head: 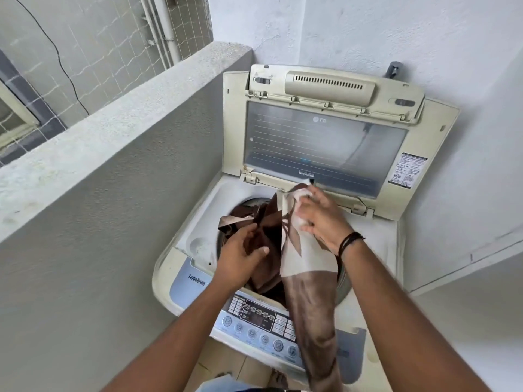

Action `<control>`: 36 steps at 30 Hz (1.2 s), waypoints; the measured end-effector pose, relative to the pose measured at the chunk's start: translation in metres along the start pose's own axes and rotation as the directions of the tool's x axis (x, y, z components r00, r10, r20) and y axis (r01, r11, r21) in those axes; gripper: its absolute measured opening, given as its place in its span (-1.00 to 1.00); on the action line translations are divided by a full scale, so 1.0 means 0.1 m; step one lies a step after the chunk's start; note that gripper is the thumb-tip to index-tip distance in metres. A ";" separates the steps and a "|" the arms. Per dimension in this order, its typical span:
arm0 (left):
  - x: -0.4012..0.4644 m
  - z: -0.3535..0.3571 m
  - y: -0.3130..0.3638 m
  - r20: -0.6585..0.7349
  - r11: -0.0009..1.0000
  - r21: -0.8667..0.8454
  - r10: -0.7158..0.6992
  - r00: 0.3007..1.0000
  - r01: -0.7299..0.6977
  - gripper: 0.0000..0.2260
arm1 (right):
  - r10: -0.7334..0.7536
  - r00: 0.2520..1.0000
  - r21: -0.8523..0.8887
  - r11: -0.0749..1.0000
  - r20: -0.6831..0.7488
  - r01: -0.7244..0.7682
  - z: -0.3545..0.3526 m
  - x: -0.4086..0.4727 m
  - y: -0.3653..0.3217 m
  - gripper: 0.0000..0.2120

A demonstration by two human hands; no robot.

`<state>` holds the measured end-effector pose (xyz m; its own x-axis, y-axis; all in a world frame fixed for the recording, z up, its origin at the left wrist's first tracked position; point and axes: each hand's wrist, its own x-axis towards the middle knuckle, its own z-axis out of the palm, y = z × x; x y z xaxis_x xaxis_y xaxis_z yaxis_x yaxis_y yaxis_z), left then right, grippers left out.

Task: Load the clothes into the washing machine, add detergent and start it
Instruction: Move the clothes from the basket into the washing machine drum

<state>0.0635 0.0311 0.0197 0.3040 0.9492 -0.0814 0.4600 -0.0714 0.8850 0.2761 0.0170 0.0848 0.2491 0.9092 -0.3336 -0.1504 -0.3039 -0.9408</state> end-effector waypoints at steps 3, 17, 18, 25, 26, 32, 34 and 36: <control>0.11 0.07 -0.12 -0.046 0.973 0.231 0.004 0.999 0.007 -0.20 | 0.109 0.994 -0.630 0.774 0.029 -0.067 -0.17 -0.04 0.32 -0.44; 0.98 0.72 -0.93 0.504 0.837 0.547 -0.296 0.811 -0.034 -0.11 | 0.342 0.925 -0.540 0.816 0.163 -0.207 0.02 0.25 1.43 -0.74; 0.97 0.75 -1.01 0.568 0.859 0.505 -0.253 0.783 -0.089 -0.12 | 0.257 0.963 -0.307 0.925 0.080 -0.222 0.05 0.31 1.40 -0.67; 1.17 0.71 -1.14 0.721 0.785 0.605 -0.469 0.510 -0.134 -0.55 | 0.109 0.983 -0.564 0.826 0.147 -0.007 0.11 0.87 1.34 0.03; 1.22 0.72 -1.24 0.732 0.745 0.648 -0.551 0.401 -0.158 -0.56 | 0.191 0.966 -0.777 0.630 0.173 0.015 0.14 0.99 1.45 0.16; 1.60 0.79 -1.40 0.750 0.745 0.625 -0.490 0.444 -0.234 -0.36 | 0.510 0.848 -0.978 0.204 0.141 0.040 0.22 1.56 2.20 0.16; 1.71 0.84 -1.40 0.715 0.668 0.640 -0.338 0.612 -0.379 -0.16 | 0.575 0.813 -0.979 0.203 0.092 -0.033 0.18 1.69 2.40 0.14; 1.80 0.93 -1.47 0.704 0.679 0.633 -0.307 0.640 -0.372 0.15 | 0.606 0.791 -0.974 0.218 0.087 -0.060 0.15 1.84 2.61 0.18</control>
<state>0.1282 0.1838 -0.1681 0.6410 0.4137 -0.6465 0.7277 -0.5953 0.3406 0.2684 0.1089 -0.2211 0.0230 0.5599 -0.8282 0.8845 -0.3975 -0.2442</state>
